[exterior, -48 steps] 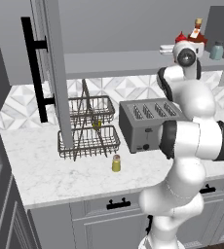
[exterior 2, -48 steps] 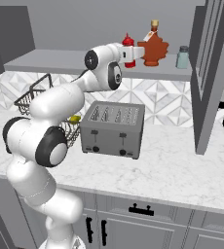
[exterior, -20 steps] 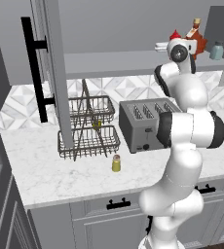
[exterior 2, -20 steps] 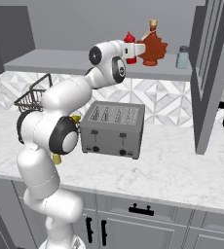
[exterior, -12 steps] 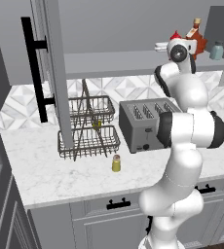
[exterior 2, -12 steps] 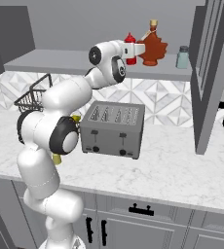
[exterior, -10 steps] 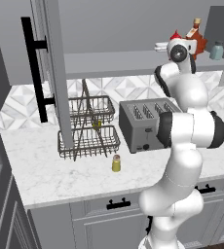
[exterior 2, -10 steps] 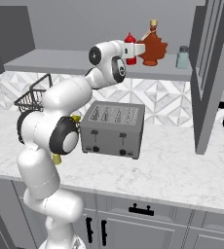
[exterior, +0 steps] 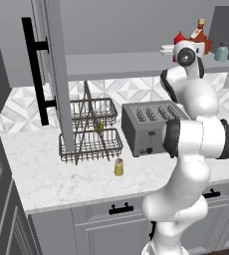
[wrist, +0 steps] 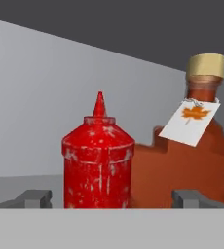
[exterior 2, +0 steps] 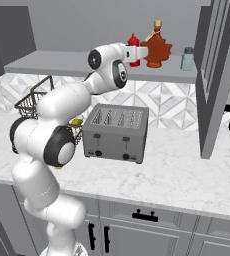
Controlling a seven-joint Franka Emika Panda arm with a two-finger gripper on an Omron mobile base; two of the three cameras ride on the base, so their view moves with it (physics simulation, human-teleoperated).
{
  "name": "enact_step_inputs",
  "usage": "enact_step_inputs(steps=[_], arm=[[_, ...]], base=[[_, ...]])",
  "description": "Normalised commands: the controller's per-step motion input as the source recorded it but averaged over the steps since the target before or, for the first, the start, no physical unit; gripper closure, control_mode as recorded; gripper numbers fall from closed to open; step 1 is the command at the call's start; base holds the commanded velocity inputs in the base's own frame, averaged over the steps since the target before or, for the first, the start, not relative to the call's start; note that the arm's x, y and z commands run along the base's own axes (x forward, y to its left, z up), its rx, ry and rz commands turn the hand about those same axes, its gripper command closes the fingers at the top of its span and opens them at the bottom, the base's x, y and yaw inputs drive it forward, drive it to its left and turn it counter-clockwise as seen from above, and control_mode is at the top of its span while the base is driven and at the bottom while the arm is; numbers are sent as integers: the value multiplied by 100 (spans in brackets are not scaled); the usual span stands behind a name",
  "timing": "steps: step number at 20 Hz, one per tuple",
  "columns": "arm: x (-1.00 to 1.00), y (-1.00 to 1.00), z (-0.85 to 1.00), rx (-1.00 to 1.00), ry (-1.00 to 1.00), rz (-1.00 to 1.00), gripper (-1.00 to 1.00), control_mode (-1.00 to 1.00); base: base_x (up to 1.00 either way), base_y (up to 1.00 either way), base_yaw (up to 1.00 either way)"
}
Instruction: Put the shaker and condiment bottle from the counter next to their counterparts in the cabinet.
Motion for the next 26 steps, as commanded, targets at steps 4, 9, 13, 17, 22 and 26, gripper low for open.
enact_step_inputs(steps=[4, 9, 13, 17, 22, 26], arm=[[-43, 0, 0, 0, 0, 0, -100, -100], [-43, 22, 0, 0, 0, 2, -100, -100], [-49, 34, -4, 0, 0, 6, -100, -100], [-48, 8, -1, 0, -1, 1, -100, -100], [-77, -3, -6, 0, -3, 11, -100, -100], [-100, 1, -41, 0, -1, 56, -100, -100]], base=[[0, 0, 0], [0, 0, 0], [0, 0, 0], [0, 0, 0], [0, 0, 0], [0, 0, 0]])
